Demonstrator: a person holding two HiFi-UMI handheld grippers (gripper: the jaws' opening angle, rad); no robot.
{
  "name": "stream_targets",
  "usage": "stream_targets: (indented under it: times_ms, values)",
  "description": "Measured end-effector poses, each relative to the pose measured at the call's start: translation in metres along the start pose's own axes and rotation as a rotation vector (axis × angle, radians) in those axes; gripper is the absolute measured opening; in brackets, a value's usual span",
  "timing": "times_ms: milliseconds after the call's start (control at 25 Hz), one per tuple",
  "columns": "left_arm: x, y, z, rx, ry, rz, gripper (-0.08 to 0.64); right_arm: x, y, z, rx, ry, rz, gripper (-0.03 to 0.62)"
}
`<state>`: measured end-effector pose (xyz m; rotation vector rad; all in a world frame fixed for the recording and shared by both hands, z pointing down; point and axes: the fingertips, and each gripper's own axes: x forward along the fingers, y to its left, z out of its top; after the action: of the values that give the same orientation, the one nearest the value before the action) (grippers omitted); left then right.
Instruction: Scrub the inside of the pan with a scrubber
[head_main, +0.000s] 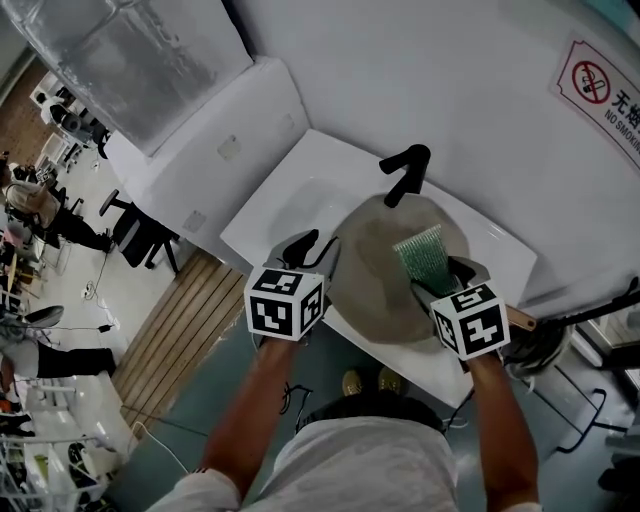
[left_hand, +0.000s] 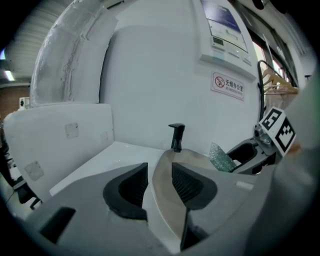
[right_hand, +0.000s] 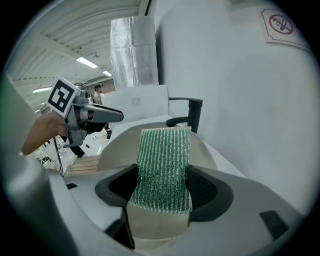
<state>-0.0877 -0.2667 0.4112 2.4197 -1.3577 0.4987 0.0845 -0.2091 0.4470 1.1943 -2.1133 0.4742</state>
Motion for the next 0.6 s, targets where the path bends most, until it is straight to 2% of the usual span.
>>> stream_targets:
  times_ms: [280, 600]
  values:
    - [-0.02, -0.024, 0.042, 0.028, -0.138, -0.052, 0.155, -0.029, 0.003, 0.041, 0.022, -0.172, 0.004, 0.304]
    - [-0.05, -0.053, 0.092, 0.064, -0.348, -0.123, 0.142, -0.075, 0.012, 0.095, 0.03, -0.44, 0.036, 0.304]
